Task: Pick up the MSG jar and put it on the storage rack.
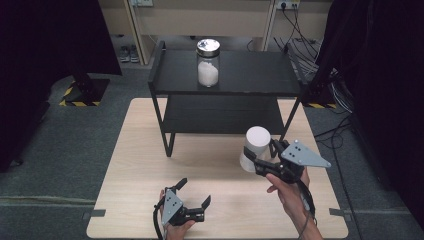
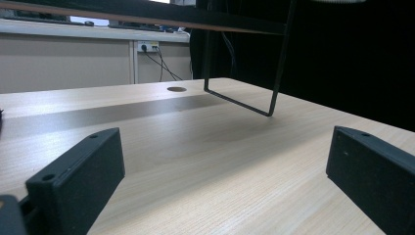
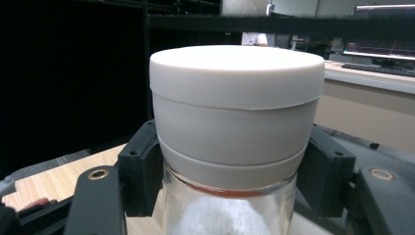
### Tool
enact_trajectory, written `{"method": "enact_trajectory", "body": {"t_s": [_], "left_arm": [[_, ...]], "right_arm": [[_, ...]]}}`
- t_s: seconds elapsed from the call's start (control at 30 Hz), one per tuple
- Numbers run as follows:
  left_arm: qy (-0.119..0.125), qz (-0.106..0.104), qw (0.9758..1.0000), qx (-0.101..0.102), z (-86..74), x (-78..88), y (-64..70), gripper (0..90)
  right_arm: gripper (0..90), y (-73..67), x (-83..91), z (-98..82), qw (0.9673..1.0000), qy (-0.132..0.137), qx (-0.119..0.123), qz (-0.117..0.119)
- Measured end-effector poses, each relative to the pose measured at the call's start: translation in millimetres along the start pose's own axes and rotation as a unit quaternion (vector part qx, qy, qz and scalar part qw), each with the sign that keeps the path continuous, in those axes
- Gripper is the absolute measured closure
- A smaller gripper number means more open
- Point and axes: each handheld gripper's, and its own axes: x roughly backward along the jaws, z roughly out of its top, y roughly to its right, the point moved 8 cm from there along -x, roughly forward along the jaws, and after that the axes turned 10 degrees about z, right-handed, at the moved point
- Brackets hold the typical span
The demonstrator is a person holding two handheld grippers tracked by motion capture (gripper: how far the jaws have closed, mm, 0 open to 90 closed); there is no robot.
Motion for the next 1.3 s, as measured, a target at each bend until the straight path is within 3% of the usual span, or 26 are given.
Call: {"method": "enact_trajectory", "body": {"t_s": [0.33, 0.77, 1.07, 1.3], "left_arm": [[-0.001, -0.001, 1.0, 0.001, 0.0, -0.1, -0.2, 0.2], [0.001, -0.002, 1.0, 0.002, -0.3, 0.2, -0.6, 0.2], [0.002, -0.002, 1.0, 0.003, -0.4, 0.3, -0.8, 0.2], [0.001, -0.002, 1.0, 0.001, -0.2, 0.1, -0.7, 0.2]], "right_arm": [[35.5, 1.4, -10.0, 41.1, 0.9998, 0.004, 0.009, 0.02], [35.5, 12.0, -29.0, 92.2, 0.9996, 0.014, 0.007, 0.021], [35.5, 21.9, -38.9, 131.6, 0.9997, 0.021, 0.009, 0.005], [35.5, 29.3, -46.4, 148.7, 0.9997, 0.021, 0.006, -0.01]]}}
